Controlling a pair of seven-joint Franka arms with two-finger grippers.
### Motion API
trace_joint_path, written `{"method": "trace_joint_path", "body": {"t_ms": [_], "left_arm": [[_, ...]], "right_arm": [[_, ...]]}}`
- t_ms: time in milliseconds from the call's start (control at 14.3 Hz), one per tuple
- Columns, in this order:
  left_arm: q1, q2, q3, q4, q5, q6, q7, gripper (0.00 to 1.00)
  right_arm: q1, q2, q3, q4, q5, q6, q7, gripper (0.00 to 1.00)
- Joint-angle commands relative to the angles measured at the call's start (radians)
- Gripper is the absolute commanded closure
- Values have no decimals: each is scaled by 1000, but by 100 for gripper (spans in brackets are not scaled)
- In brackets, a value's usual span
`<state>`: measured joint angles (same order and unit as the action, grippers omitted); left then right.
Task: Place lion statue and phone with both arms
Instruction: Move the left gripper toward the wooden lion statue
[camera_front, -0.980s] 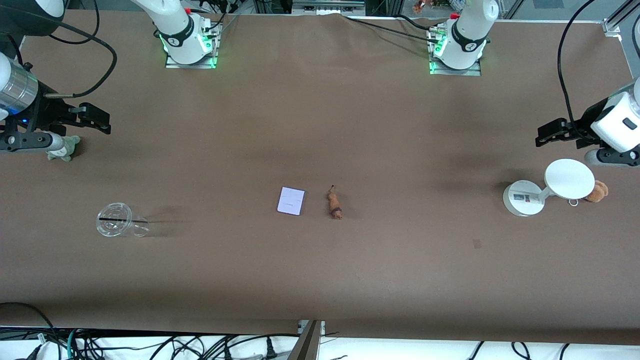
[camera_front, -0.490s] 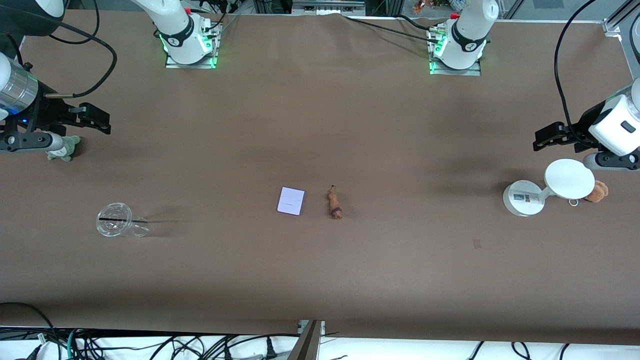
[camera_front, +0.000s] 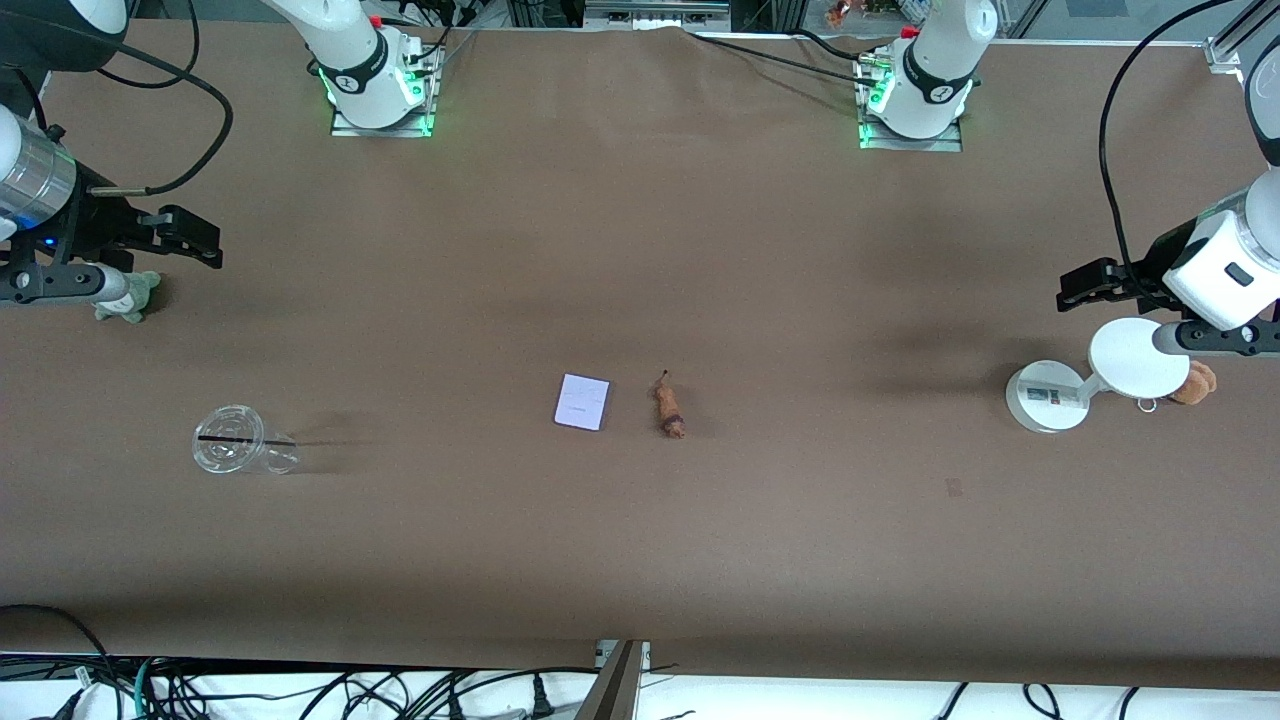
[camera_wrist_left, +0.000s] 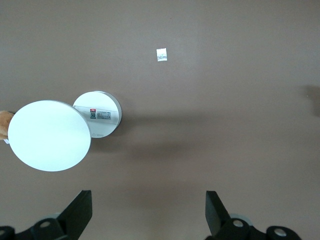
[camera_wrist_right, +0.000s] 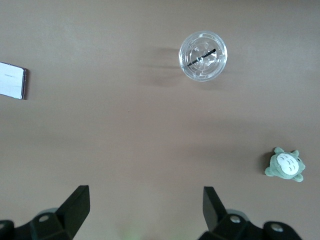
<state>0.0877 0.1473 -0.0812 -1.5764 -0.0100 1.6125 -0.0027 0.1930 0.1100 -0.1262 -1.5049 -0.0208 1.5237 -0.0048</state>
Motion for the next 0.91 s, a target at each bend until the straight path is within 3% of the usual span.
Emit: {"method": "trace_joint_path", "body": {"t_ms": [0, 350, 840], "left_arm": [[-17, 17, 1, 33, 19, -11, -28, 0], [-106, 92, 0, 32, 13, 45, -113, 0], [-396, 360, -6, 68, 1, 331, -754, 0]], "right_arm": [[-9, -1, 2, 6, 19, 1, -6, 0], [-13, 5, 0, 6, 31, 1, -6, 0], [-15, 17, -3, 25, 36, 3, -8, 0]]}}
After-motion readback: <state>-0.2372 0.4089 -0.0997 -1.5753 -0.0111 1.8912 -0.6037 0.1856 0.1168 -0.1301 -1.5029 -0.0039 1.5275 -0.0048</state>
